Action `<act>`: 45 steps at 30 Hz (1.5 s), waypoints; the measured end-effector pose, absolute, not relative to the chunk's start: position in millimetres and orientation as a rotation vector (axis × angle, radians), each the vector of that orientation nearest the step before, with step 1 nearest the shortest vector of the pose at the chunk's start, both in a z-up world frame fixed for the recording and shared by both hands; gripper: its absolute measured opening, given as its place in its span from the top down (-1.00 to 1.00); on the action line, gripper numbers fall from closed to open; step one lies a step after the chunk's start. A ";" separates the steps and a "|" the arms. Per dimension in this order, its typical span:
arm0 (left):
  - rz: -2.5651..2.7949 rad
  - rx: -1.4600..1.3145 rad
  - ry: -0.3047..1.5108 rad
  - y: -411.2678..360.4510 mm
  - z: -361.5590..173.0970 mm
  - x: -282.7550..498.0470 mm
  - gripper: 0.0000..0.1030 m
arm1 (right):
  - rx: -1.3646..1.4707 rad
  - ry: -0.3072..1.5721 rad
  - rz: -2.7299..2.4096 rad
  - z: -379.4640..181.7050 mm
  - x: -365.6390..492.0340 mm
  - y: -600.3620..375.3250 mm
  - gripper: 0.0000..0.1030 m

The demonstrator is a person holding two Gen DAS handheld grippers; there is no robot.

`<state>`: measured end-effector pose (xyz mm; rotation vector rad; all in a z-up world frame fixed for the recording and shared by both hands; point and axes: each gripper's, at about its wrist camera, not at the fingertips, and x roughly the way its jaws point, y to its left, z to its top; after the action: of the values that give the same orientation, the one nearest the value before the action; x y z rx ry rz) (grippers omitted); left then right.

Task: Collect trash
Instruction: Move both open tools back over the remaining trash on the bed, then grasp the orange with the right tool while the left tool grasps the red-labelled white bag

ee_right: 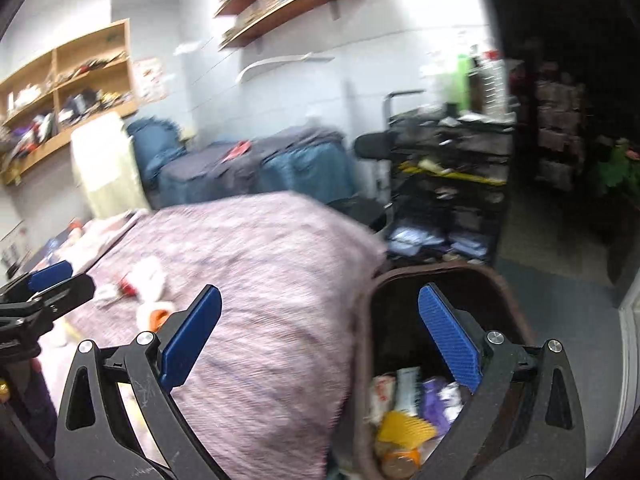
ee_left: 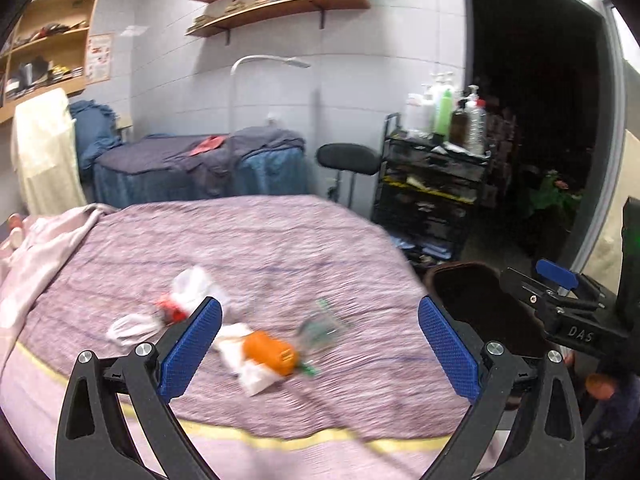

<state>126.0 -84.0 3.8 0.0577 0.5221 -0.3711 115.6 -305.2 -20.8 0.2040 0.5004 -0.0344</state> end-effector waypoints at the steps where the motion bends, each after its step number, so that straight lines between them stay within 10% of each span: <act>1: -0.356 0.061 0.529 -77.0 2.1 126.8 -0.88 | 0.201 0.522 -0.015 -22.4 121.4 -298.3 -0.89; 22: -0.161 -0.013 0.721 60.6 -47.5 152.8 -0.88 | -0.053 0.811 0.326 -44.6 201.4 -154.1 -0.88; 45: -0.229 0.048 0.781 55.6 -60.5 212.7 -0.88 | -0.002 1.028 0.422 -88.9 277.2 -112.0 0.30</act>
<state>212.7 55.6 -60.5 0.0477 0.7813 -0.2291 277.2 -112.0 -88.9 -0.0020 1.0282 0.4215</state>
